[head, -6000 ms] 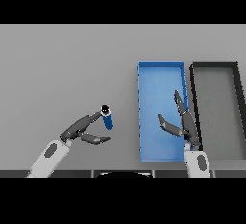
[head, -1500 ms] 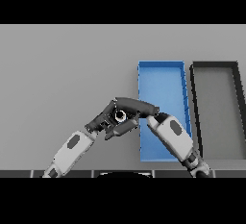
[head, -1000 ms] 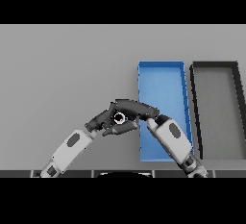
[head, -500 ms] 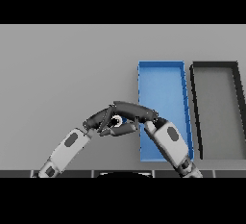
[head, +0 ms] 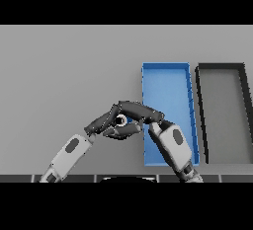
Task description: Pick up the blue pipe and place it into the blue bin.
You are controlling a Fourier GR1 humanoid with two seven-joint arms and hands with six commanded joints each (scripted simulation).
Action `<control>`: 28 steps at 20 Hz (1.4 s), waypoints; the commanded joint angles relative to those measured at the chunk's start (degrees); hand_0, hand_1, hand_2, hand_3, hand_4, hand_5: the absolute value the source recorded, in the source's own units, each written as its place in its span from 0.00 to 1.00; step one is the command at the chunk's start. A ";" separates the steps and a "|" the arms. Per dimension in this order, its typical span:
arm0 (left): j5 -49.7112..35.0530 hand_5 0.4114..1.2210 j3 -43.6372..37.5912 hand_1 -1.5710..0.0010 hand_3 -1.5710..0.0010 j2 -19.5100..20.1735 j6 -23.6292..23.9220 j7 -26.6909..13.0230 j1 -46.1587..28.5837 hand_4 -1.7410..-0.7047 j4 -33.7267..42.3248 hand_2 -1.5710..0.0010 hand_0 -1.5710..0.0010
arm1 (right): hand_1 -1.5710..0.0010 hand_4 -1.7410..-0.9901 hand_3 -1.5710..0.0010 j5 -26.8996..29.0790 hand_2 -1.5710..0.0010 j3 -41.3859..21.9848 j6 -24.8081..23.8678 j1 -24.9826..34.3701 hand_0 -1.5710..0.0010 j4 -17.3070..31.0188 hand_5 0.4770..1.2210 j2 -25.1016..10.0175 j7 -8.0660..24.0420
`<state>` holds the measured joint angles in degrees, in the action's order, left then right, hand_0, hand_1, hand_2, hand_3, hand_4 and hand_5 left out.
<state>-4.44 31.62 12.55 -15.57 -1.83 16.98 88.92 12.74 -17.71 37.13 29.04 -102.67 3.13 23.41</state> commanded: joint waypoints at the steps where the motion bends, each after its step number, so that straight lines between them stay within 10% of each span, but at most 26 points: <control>1: 0.10 0.22 -0.47 0.99 1.00 0.32 0.14 -0.09 0.62 0.83 -0.20 0.99 0.99 | 0.00 0.33 0.00 3.60 0.00 0.72 -0.69 0.59 0.00 0.10 1.00 1.02 2.74; 5: 0.49 0.15 -0.03 1.00 1.00 0.61 -0.20 -1.04 0.45 0.84 -0.37 1.00 1.00 | 0.00 0.33 0.00 18.59 0.00 3.51 -6.77 4.61 0.00 -0.08 1.00 0.72 11.40; 11: 0.40 0.11 0.52 1.00 1.00 0.86 -0.32 -1.47 -0.58 0.85 0.79 1.00 1.00 | 0.00 0.33 0.00 27.23 0.00 6.48 -16.88 18.71 0.00 0.53 1.00 -6.56 11.03; 19: 0.38 0.09 0.22 1.00 1.00 1.44 -0.07 -2.88 -0.28 0.86 1.64 1.00 1.00 | 0.00 0.32 0.00 20.63 0.00 18.36 -20.10 32.42 0.00 13.02 1.00 -13.67 5.71; 28: 1.19 0.06 -0.59 1.00 1.00 3.00 0.31 -2.54 -0.32 0.89 1.93 1.00 1.00 | 0.00 0.32 0.00 10.98 0.00 27.83 -20.49 23.25 0.00 26.51 1.00 -18.68 8.02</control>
<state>-3.25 31.01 15.56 -15.23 -4.36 16.67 90.86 23.61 10.13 16.79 52.19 -76.10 -15.55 31.65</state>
